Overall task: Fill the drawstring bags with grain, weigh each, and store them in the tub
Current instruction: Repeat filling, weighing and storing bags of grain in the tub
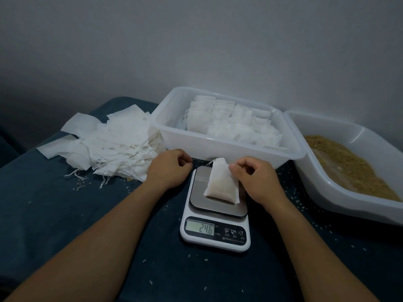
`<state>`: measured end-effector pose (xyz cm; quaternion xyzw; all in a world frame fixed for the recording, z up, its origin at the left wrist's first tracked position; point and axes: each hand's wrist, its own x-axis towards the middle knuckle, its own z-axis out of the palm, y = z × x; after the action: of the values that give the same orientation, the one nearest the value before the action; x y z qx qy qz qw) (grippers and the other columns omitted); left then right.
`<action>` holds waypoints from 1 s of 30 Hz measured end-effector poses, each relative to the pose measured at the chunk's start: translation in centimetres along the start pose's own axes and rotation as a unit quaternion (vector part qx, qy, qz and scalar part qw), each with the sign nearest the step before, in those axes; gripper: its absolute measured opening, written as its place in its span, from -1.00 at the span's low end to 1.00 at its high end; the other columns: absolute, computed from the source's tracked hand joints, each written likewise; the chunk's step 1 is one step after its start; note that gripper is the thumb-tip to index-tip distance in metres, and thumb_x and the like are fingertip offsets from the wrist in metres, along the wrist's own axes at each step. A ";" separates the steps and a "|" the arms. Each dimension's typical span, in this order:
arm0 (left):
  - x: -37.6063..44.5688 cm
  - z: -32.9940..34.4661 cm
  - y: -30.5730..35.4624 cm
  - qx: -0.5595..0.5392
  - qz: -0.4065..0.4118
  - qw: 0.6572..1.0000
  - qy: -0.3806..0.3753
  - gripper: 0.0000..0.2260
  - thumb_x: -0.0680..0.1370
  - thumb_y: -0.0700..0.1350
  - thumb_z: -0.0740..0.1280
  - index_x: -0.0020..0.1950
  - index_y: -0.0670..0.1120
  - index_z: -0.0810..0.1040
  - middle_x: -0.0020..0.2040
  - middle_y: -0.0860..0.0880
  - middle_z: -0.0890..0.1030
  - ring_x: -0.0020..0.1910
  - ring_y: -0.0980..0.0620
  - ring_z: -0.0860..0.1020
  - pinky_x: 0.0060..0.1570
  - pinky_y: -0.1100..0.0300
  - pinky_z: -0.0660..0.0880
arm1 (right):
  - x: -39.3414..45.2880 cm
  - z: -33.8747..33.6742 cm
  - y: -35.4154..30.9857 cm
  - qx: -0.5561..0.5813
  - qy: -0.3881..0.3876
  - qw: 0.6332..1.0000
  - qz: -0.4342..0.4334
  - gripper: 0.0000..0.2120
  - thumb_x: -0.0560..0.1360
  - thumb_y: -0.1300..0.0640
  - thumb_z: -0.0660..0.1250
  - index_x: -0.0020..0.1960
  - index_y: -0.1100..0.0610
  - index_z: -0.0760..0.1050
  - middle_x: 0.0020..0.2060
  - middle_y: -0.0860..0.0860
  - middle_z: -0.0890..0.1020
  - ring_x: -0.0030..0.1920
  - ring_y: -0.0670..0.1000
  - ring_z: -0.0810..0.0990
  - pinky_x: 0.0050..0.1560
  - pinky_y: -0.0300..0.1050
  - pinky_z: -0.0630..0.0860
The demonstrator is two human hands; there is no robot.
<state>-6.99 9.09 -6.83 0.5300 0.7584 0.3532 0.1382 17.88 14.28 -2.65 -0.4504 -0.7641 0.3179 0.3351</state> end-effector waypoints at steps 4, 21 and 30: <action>-0.2 -0.1 0.1 -0.002 -0.009 1.000 -0.004 -0.94 0.56 0.05 0.42 -0.02 0.23 0.60 -0.19 0.24 0.62 -0.16 0.23 0.57 -0.24 0.29 0.42 | -0.9 -1.3 -3.4 -0.037 -0.016 0.997 -0.060 -0.88 0.57 -0.06 0.46 -0.14 -0.16 0.63 -0.07 -0.25 0.61 -0.19 -0.19 0.55 -0.17 -0.39 0.40; -0.5 0.3 0.4 -0.020 -0.024 0.999 0.003 -0.90 0.57 0.05 0.37 0.06 0.21 0.64 -0.12 0.23 0.60 -0.06 0.13 0.59 -0.11 0.20 0.52 | 12.3 0.5 -16.0 -0.006 -0.003 0.991 -0.133 -0.89 0.62 0.05 0.42 -0.09 -0.05 0.63 -0.16 -0.12 0.69 -0.17 -0.04 0.66 -0.29 -0.15 0.61; -0.8 0.2 0.5 -0.024 -0.028 0.999 0.010 -0.87 0.57 0.07 0.35 0.08 0.22 0.64 -0.11 0.26 0.59 -0.04 0.18 0.56 -0.13 0.22 0.45 | 16.5 5.5 -10.1 -0.031 -0.103 0.994 0.013 -0.87 0.66 0.12 0.36 -0.02 0.13 0.62 -0.09 0.01 0.69 -0.13 0.04 0.75 0.14 0.18 0.68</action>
<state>-6.17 8.60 -6.75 0.5016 0.7656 0.3727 0.1528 2.63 24.17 5.88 -0.4354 -0.7980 0.3430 0.2365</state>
